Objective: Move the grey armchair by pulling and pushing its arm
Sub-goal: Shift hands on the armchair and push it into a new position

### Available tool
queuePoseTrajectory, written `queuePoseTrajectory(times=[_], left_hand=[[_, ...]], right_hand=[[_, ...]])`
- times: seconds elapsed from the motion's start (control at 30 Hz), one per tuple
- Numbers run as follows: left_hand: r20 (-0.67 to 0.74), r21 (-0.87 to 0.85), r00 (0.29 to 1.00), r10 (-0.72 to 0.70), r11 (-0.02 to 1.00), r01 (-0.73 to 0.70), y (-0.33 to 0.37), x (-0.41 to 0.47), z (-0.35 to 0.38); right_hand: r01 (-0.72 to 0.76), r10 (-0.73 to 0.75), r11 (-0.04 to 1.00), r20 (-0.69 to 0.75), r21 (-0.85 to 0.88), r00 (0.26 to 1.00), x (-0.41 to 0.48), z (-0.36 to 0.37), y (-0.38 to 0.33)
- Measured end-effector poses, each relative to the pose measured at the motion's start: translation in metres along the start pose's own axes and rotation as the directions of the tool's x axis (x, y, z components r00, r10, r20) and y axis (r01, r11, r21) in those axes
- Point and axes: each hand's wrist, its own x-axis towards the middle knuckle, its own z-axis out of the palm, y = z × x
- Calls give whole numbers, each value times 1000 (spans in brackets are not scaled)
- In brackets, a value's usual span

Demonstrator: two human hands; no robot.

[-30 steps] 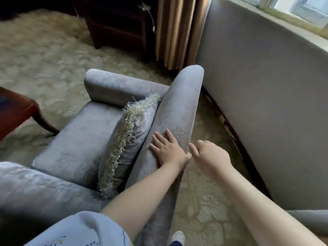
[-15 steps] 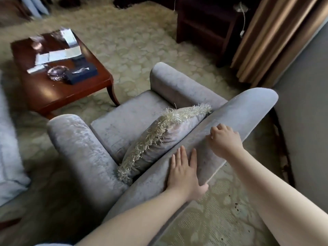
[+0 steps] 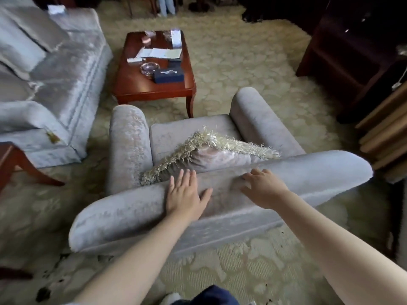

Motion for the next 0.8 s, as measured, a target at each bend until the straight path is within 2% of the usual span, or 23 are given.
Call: queuePoseTrajectory(times=[0.2,0.33,0.47,0.67,0.8], left_hand=[[-41,75,999,-2,997,5,4,-2,-4],[-56,63,998,2,998,1,5,-3,-4],[-25,70,999,-28,997,30,6,-1,-6],[46,173,995,-91,982,82,12,-2,-10],[45,222,972,-231,951,215,19,-6,-10]], right_hand=[[263,-262,953,27,-149,965,8,-9,27],[369,-363,919,64,-139,929,33,-11,34],[444,-428,889,146,-108,892,51,-8,39],[547,-529,835,200,-48,825,54,-14,57],[583,-535,806,296,-104,792,60,-21,49]])
